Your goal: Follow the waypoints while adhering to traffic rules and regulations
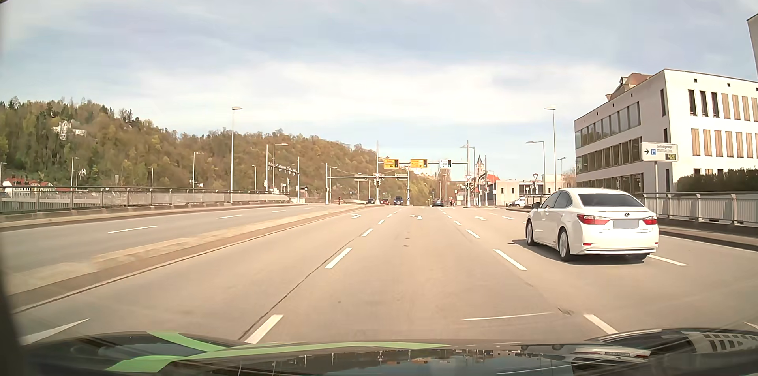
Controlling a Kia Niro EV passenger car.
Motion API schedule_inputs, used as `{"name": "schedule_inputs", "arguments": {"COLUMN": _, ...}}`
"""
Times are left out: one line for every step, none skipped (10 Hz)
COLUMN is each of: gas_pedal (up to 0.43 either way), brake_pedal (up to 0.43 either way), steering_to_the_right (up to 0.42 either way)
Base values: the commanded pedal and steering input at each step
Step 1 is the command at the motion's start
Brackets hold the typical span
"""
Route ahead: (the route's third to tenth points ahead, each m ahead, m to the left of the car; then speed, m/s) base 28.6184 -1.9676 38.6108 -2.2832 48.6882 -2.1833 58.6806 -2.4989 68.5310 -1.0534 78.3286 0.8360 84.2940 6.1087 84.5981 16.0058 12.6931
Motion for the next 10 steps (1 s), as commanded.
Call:
{"name": "schedule_inputs", "arguments": {"gas_pedal": 0.028, "brake_pedal": 0.000, "steering_to_the_right": 0.004}}
{"name": "schedule_inputs", "arguments": {"gas_pedal": 0.028, "brake_pedal": 0.000, "steering_to_the_right": 0.004}}
{"name": "schedule_inputs", "arguments": {"gas_pedal": 0.028, "brake_pedal": 0.000, "steering_to_the_right": 0.004}}
{"name": "schedule_inputs", "arguments": {"gas_pedal": 0.028, "brake_pedal": 0.000, "steering_to_the_right": 0.004}}
{"name": "schedule_inputs", "arguments": {"gas_pedal": 0.028, "brake_pedal": 0.000, "steering_to_the_right": 0.004}}
{"name": "schedule_inputs", "arguments": {"gas_pedal": 0.028, "brake_pedal": 0.000, "steering_to_the_right": 0.004}}
{"name": "schedule_inputs", "arguments": {"gas_pedal": 0.028, "brake_pedal": 0.000, "steering_to_the_right": 0.004}}
{"name": "schedule_inputs", "arguments": {"gas_pedal": 0.028, "brake_pedal": 0.000, "steering_to_the_right": 0.004}}
{"name": "schedule_inputs", "arguments": {"gas_pedal": 0.028, "brake_pedal": 0.000, "steering_to_the_right": 0.004}}
{"name": "schedule_inputs", "arguments": {"gas_pedal": 0.028, "brake_pedal": 0.000, "steering_to_the_right": 0.005}}
